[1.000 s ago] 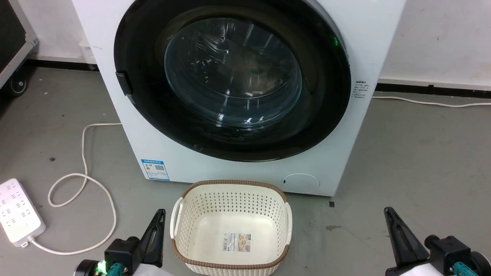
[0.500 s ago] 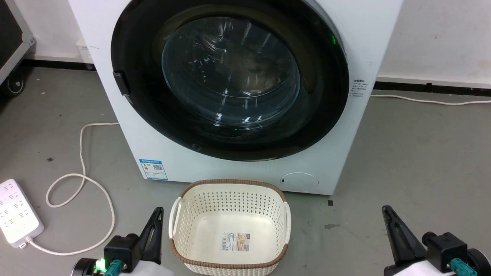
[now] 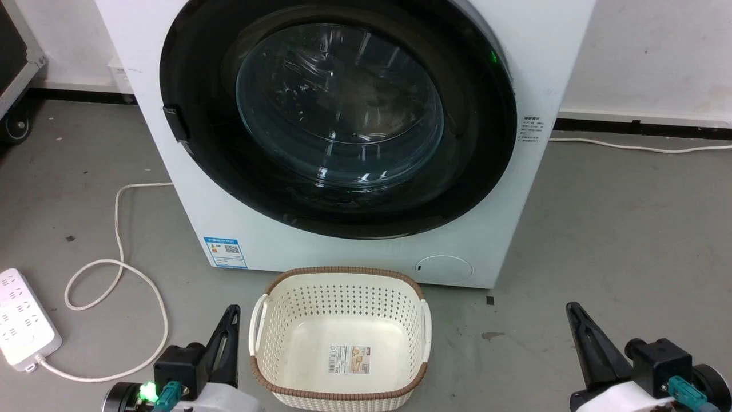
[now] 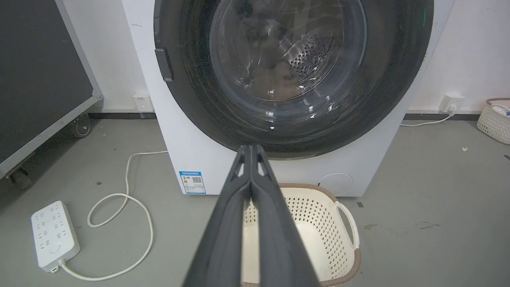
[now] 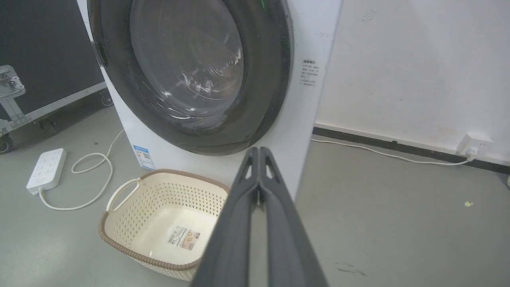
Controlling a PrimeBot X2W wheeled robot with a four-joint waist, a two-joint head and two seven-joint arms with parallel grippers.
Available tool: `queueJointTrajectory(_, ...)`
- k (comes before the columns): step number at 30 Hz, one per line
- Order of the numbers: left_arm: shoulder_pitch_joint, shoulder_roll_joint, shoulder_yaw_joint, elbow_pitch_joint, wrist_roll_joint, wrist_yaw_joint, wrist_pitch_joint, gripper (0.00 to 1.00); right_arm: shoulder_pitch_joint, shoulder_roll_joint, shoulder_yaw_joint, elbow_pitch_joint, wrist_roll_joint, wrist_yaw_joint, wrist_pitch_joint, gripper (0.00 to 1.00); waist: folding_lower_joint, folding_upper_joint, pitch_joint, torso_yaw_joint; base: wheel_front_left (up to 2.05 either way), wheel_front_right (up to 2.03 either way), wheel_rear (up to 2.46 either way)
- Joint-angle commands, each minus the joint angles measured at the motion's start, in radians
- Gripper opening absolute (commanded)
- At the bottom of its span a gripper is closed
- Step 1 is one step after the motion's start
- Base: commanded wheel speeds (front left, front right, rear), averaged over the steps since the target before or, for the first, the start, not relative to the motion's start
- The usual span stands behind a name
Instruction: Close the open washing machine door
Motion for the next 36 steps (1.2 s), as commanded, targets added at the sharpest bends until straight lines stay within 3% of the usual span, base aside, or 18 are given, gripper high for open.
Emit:
queueJointTrajectory(1, -0.016, -0.001, 0.002, -0.008, 0.01, 0.005, 0.007, 0.0, -0.019, 0.003, 0.003, -0.01, -0.005, -0.001, 0.005, 0.0, 0.0, 0.0, 0.0, -0.001, 0.0, 0.0, 0.0)
queueJointTrajectory(36, -0.029, -0.007, 0.016, -0.057, 0.038, 0.039, 0.08, 0.0, -0.045, 0.005, 0.017, -0.035, -0.012, -0.001, 0.079, 0.0, 0.0, 0.0, 0.01, -0.017, 0.0, 0.0, 0.0)
